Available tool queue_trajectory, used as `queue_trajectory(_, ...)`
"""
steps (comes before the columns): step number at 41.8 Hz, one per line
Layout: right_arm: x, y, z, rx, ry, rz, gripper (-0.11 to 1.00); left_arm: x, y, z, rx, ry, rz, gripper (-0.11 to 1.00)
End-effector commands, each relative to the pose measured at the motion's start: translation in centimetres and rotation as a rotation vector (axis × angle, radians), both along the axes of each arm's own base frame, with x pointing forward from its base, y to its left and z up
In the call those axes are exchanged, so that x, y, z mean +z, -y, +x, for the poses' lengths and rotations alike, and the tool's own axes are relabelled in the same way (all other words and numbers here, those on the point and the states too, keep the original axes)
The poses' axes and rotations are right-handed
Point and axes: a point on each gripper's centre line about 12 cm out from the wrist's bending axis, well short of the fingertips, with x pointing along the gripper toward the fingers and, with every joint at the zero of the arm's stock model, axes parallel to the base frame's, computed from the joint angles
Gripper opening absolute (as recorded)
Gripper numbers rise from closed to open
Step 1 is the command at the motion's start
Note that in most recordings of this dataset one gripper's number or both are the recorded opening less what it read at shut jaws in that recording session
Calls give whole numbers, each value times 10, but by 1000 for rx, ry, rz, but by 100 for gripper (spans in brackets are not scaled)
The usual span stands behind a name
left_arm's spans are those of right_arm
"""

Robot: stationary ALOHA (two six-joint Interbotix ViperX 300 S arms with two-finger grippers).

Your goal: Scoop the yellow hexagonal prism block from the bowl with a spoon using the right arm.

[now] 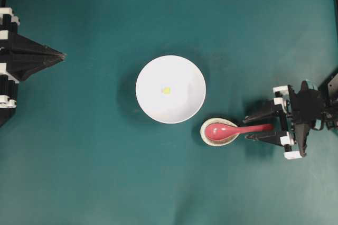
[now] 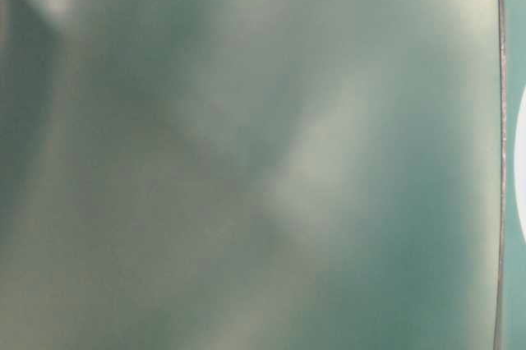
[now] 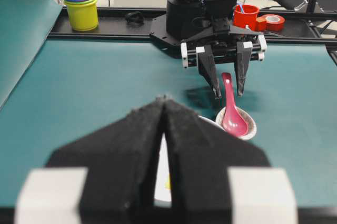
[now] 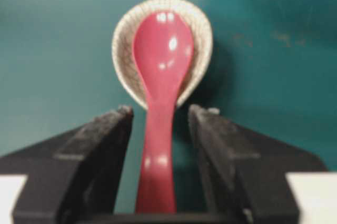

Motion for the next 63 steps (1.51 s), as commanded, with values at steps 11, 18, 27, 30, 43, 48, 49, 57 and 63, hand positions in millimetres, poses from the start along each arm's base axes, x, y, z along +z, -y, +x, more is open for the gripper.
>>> queue_trajectory(11,1,-2,4,0,29,0,53,4,-1,2,3,12,-2,0)
queue_trajectory(18,2,-2,5,2,31,0,52,4,-1,2,3,12,-2,0)
queue_trajectory(27,2,-3,6,5,32,1,52,4,-1,2,3,12,-2,0)
queue_trajectory(30,2,-4,6,10,31,0,52,4,-1,2,5,12,-1,0)
queue_trajectory(43,1,-6,6,26,29,-6,45,4,-1,2,3,11,-1,0)
queue_trajectory(48,2,-6,7,28,31,-14,45,4,-1,2,3,11,-1,0)
queue_trajectory(49,2,-6,7,28,31,-16,45,4,-1,2,5,12,-1,0)
queue_trajectory(57,1,-6,7,29,31,-17,45,4,-1,2,3,12,-1,0)
queue_trajectory(63,2,-6,8,26,36,-17,39,4,-1,2,5,11,-1,0)
